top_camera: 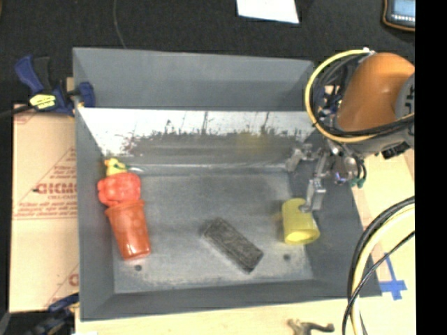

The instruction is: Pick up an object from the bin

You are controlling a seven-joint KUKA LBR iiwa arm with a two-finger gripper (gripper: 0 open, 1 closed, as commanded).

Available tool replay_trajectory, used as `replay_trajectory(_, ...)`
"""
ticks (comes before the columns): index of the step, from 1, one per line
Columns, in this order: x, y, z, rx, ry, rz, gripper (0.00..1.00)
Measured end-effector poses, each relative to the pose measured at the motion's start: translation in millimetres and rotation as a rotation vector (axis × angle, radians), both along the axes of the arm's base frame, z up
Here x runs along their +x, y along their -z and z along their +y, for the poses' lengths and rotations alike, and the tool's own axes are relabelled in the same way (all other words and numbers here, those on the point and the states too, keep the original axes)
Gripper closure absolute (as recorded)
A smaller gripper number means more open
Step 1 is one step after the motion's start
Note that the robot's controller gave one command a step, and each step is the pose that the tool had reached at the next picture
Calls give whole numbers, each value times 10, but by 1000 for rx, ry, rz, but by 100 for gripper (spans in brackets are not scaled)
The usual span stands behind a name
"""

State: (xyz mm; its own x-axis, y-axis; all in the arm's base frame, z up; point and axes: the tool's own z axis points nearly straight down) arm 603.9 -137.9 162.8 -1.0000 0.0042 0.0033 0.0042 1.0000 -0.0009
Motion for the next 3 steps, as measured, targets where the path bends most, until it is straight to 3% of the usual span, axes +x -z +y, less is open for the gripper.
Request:
replay_trajectory(1, 18, -50, 5, -2, -5, -8, 0)
replay_trajectory(2, -247, 796, -74, -3, -793, -18, 0)
replay_trajectory(3, -242, 788, -75, -6, -790, -19, 0)
